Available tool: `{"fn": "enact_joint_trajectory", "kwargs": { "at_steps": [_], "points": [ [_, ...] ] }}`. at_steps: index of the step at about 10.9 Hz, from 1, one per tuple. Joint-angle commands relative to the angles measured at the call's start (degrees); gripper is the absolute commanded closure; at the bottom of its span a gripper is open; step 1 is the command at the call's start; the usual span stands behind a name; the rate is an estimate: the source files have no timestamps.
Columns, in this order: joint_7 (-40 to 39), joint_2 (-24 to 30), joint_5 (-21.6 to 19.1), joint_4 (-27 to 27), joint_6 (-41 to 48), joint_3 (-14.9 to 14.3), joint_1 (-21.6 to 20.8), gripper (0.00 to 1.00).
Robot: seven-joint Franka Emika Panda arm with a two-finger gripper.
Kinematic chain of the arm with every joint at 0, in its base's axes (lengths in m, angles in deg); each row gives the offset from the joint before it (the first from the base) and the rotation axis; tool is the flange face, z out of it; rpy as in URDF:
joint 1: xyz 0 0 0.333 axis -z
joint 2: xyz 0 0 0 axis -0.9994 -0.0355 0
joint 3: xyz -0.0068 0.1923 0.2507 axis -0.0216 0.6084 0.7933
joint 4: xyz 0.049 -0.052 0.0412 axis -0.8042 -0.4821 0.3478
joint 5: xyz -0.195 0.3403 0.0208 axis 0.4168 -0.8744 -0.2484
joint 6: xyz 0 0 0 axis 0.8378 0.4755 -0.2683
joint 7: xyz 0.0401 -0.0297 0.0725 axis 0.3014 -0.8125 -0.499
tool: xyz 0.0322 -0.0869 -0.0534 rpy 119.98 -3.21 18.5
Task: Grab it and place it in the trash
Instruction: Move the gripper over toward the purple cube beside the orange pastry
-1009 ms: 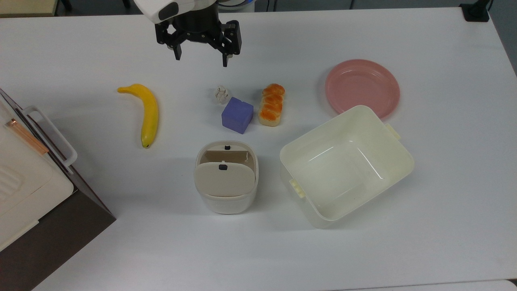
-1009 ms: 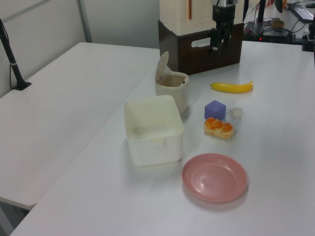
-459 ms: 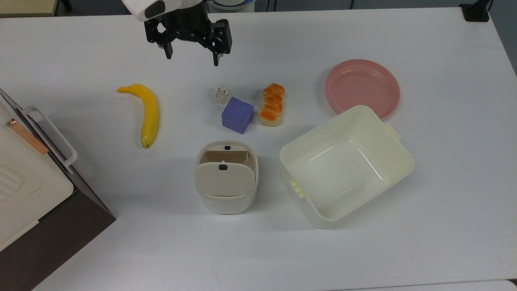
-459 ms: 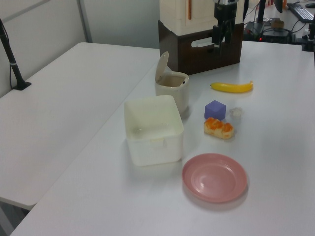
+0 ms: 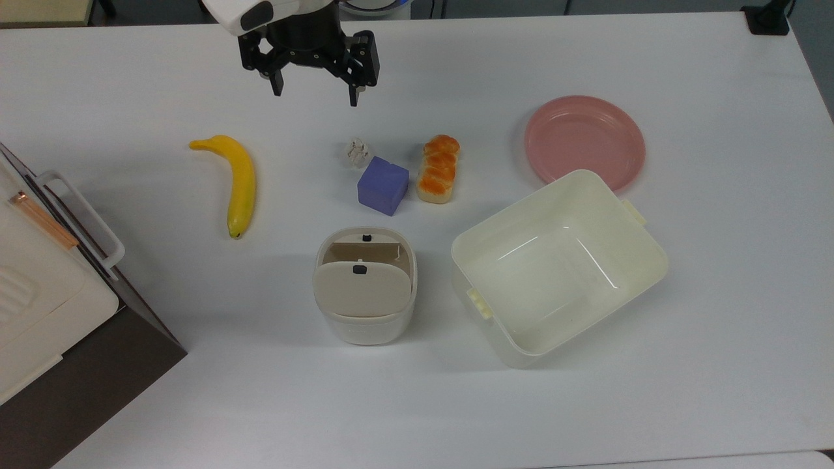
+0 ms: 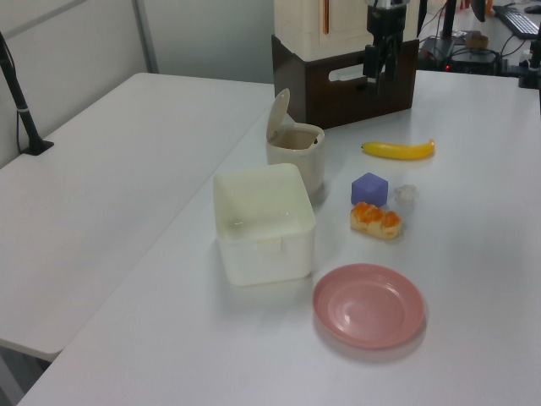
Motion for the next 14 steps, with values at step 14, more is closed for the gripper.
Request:
{"fn": "enact_joint_trajectory", "kwargs": {
  "at_steps": [14],
  "points": [
    [17.27, 2.62, -1.11, -25.7, -16.83, 16.75, -0.29, 0.0]
  ]
}}
